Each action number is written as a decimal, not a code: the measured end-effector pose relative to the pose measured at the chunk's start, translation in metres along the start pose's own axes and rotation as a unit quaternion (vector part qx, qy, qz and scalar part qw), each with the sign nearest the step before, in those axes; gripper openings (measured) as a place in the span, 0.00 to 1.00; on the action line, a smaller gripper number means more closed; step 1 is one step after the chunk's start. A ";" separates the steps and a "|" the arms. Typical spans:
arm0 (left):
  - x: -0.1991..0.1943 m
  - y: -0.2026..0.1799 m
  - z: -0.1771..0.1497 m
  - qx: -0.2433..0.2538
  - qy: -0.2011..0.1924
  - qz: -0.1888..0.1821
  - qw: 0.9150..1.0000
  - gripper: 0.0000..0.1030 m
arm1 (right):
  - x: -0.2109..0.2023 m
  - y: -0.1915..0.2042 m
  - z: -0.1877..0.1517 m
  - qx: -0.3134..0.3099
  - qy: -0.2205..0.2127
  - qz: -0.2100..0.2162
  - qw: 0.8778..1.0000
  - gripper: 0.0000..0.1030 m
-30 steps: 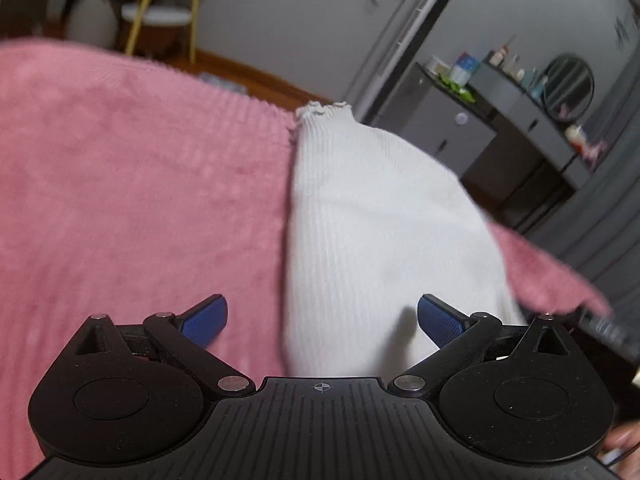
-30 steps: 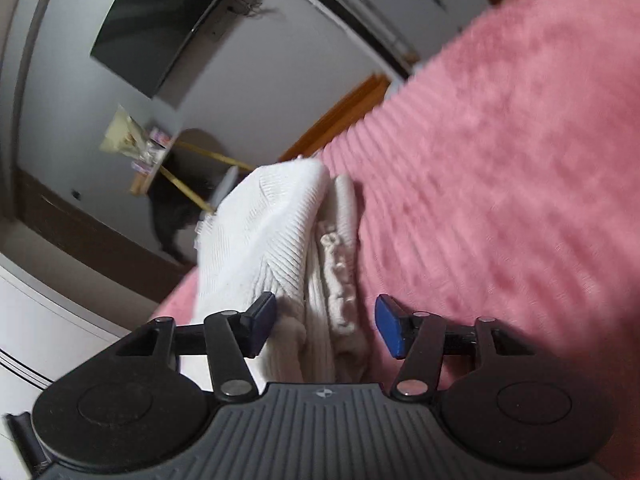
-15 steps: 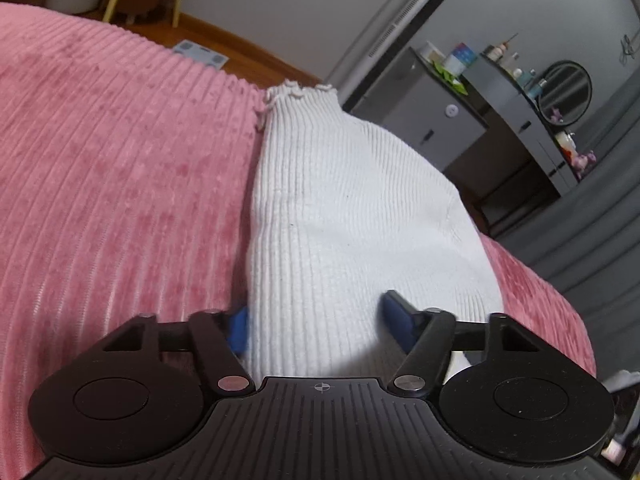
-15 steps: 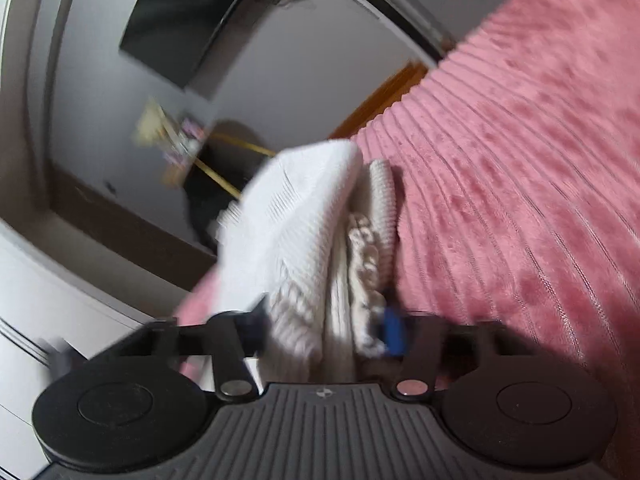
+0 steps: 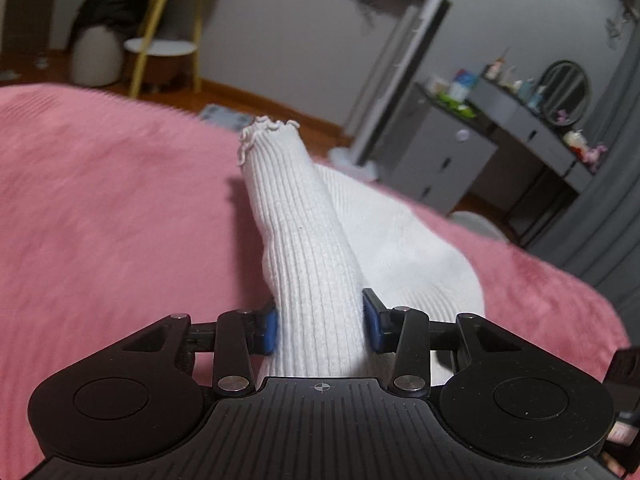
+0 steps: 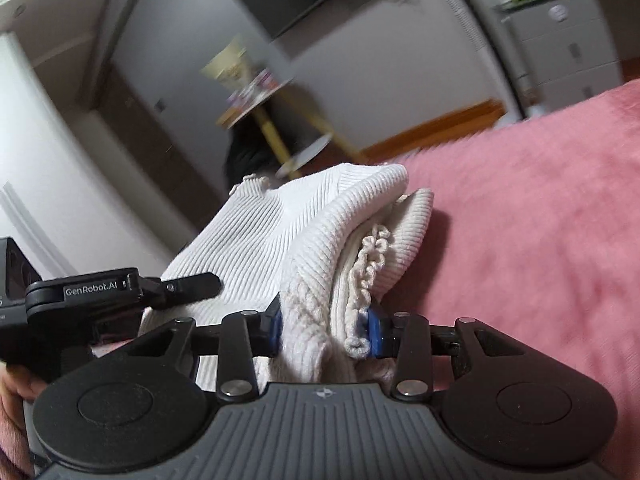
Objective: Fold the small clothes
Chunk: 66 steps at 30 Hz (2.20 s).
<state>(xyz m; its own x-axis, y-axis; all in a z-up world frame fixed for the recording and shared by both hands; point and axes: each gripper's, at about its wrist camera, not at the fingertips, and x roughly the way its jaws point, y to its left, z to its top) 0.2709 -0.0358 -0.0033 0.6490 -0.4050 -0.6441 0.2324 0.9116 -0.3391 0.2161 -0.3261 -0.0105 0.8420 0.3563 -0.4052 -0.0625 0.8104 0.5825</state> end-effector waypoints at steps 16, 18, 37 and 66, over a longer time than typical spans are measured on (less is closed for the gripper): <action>-0.025 0.011 -0.066 -0.022 0.026 0.096 0.995 0.80 | -0.034 0.077 -0.040 -0.156 -0.021 -0.083 0.984 0.09; -0.020 0.018 -0.069 -0.035 0.039 0.098 0.994 0.82 | -0.019 0.080 -0.052 -0.189 0.007 -0.110 0.976 0.08; -0.017 0.010 -0.050 -0.067 0.065 0.142 0.985 0.94 | 0.013 0.099 -0.049 -0.283 0.015 -0.191 0.940 0.06; -0.130 -0.033 -0.101 -0.032 0.070 0.218 0.973 0.99 | -0.080 0.160 -0.056 -0.209 0.176 -0.283 0.919 0.96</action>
<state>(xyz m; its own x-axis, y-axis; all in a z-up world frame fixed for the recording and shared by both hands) 0.1059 -0.0208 0.0221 0.5704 0.0096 -0.8213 -0.0908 0.9945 -0.0515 0.1083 -0.1990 0.0755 0.5826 -0.1091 -0.8054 0.0696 0.9940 -0.0843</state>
